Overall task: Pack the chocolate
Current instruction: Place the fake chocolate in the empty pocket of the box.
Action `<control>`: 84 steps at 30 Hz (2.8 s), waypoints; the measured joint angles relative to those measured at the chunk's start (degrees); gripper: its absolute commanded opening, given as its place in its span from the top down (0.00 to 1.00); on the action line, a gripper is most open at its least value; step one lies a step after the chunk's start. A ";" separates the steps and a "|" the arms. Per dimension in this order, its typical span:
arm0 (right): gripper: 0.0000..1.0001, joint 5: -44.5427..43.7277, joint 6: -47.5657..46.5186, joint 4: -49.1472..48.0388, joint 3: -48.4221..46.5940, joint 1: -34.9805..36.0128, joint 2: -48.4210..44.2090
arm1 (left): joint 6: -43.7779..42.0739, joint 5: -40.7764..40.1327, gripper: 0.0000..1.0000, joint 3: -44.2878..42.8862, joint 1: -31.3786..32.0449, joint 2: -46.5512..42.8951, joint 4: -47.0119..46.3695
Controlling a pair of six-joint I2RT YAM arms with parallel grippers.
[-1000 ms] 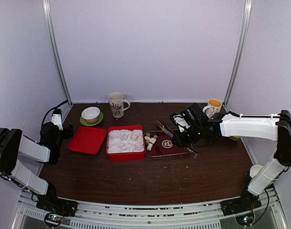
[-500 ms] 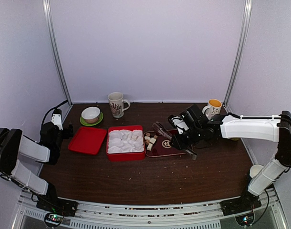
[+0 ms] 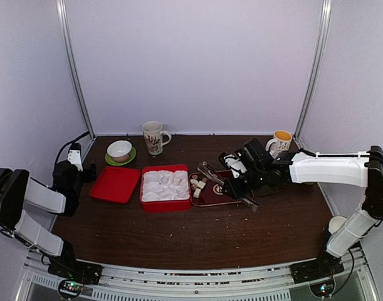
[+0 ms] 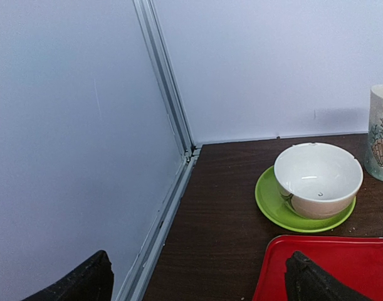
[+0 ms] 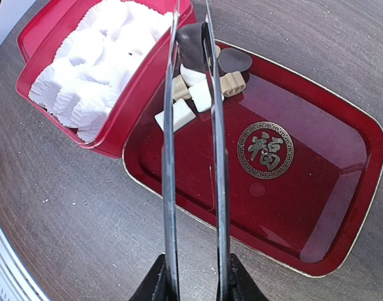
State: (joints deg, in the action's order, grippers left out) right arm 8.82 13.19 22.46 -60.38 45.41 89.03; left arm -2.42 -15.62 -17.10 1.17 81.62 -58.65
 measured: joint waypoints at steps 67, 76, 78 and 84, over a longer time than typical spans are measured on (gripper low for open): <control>0.73 4.66 -1.79 -0.50 -10.47 6.01 12.55 | -1.22 5.40 0.02 0.02 0.00 0.00 -1.25; 0.73 4.59 0.98 -4.31 -18.64 6.01 21.92 | -1.40 5.44 0.02 0.02 0.00 0.00 -1.25; 0.73 4.42 1.49 -4.35 -19.69 6.01 23.02 | -1.40 5.44 0.02 0.02 0.00 0.00 -1.25; 0.73 3.96 2.47 -5.57 -22.12 6.01 25.03 | -1.42 5.44 0.02 0.02 0.00 0.00 -1.25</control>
State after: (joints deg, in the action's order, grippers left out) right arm 12.78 15.66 16.88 -82.50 51.42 114.06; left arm -3.84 -10.17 -17.08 1.17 81.62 -59.90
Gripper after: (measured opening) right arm 0.271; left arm 0.977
